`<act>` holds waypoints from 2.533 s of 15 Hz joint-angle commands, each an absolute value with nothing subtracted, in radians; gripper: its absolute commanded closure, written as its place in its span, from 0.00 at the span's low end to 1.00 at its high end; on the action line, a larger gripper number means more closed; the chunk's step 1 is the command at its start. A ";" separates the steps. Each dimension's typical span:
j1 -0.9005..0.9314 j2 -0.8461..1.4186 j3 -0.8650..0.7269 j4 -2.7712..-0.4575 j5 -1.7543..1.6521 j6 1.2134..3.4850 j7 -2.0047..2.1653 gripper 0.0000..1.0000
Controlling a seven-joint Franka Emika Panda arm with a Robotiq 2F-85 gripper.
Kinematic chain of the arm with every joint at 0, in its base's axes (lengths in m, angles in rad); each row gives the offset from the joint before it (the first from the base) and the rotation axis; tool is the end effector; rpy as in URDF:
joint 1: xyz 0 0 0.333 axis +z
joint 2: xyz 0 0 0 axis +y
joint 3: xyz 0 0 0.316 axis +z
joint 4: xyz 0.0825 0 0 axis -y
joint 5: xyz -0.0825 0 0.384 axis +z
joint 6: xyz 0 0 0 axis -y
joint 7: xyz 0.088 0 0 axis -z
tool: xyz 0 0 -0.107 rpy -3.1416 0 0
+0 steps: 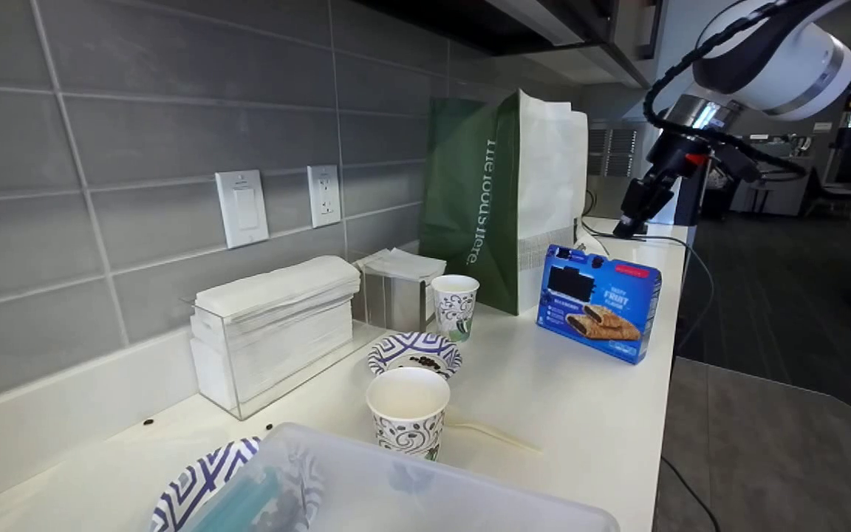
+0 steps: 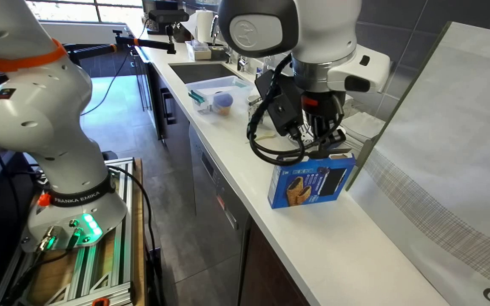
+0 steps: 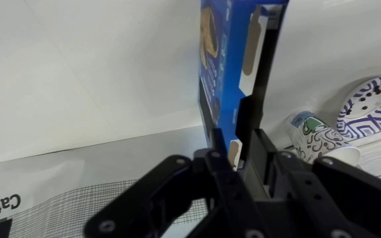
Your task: Remove one sachet from the blue box
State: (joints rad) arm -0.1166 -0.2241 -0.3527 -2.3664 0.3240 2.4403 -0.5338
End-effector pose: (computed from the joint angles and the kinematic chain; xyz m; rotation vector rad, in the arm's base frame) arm 0.4398 -0.2269 0.4379 -2.9267 0.2316 -0.5843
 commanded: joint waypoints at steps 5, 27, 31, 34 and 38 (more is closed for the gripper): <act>-0.106 -0.095 -0.345 -2.292 0.508 2.423 -0.703 1.00; -0.156 -0.047 -0.269 -2.290 0.480 2.406 -0.675 0.72; -0.159 -0.050 -0.258 -2.293 0.414 2.406 -0.648 0.45; -0.163 -0.052 -0.253 -2.297 0.349 2.410 -0.622 0.21; -0.162 -0.052 -0.245 -2.303 0.269 2.411 -0.587 0.00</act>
State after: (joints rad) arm -0.1480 -0.0567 -0.2619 -2.3031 0.3244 2.4298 -0.6236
